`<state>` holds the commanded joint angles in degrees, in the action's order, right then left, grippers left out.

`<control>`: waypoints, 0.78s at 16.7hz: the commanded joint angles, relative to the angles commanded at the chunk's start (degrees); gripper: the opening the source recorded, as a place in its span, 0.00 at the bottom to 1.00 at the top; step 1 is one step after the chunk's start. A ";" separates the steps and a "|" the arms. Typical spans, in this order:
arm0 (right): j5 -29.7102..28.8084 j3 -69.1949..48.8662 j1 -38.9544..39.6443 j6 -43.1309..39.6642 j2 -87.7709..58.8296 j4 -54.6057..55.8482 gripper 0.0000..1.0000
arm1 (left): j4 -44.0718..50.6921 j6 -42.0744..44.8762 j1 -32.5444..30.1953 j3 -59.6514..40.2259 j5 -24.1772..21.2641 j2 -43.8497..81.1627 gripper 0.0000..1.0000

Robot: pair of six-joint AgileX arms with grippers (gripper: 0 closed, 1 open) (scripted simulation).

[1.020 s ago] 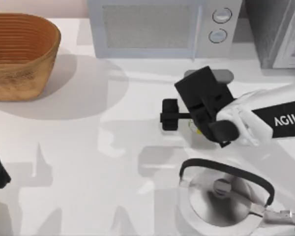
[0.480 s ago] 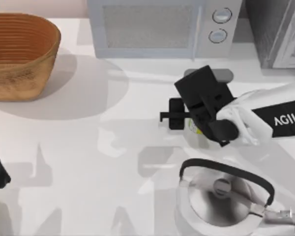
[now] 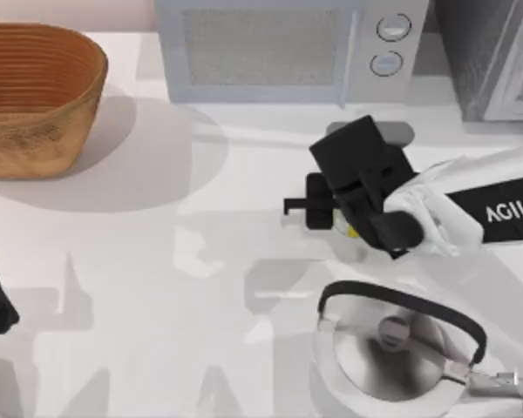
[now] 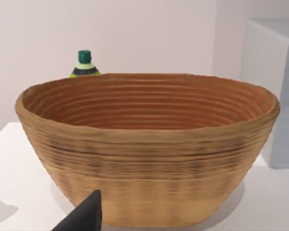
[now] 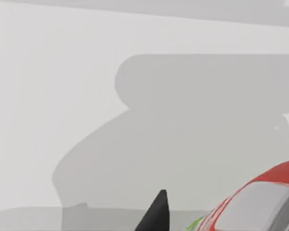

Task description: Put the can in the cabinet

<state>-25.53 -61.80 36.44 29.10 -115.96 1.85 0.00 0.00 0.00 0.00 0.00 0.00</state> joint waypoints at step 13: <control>-0.08 -4.51 0.20 0.16 2.63 -6.49 0.00 | 0.00 0.00 0.00 0.00 0.00 0.00 1.00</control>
<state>-25.62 -66.30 36.64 29.25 -113.33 -4.63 0.00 0.00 0.00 0.00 0.00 0.00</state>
